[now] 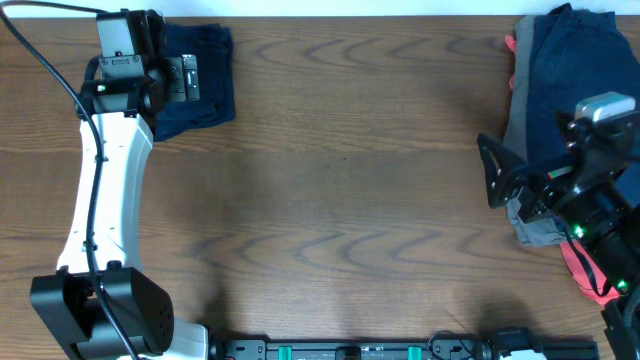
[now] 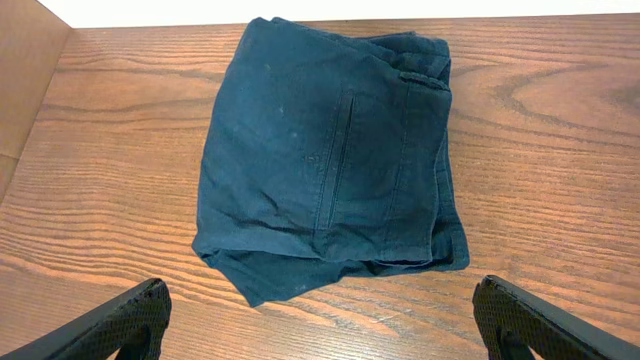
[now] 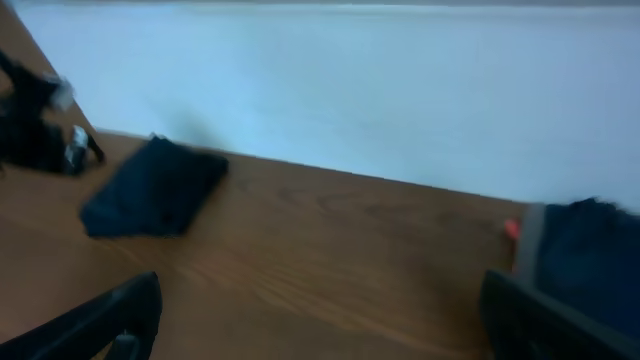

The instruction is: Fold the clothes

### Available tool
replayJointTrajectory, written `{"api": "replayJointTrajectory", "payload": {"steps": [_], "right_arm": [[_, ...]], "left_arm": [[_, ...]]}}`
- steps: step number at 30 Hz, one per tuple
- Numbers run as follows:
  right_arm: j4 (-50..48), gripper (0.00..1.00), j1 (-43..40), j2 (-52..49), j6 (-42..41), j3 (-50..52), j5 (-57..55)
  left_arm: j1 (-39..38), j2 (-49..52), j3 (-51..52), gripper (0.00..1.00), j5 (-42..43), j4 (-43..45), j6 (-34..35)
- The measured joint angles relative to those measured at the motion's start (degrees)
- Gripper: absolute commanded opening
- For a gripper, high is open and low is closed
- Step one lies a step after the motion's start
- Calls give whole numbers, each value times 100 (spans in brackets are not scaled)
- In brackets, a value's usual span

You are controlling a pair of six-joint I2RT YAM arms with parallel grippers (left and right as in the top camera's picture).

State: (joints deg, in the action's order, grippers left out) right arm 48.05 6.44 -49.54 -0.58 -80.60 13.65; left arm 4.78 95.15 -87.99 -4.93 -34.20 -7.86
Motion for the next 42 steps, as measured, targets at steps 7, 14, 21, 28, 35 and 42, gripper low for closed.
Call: {"api": "replayJointTrajectory", "payload": {"steps": [7,14,21,28,35,42], "right_arm": [[-466,99,-55,308,527,949,-350],[-2785,99,-208,1403,509,3574,-472],[-4417,99,-238,2682,498,5838,-452],[-5121,99,-328,3668,498,7180,-448],[-5174,99,-334,4197,498,7715,-448],[-4841,99,-372,4625,498,7993,-455]], "left_arm": [[0,0,0,98,-2,2,20],[0,0,0,98,-2,-2,20],[0,0,0,98,-2,-2,20],[0,0,0,98,-2,-2,20],[0,0,0,98,0,-4,20],[0,0,0,98,0,-7,20]]}}
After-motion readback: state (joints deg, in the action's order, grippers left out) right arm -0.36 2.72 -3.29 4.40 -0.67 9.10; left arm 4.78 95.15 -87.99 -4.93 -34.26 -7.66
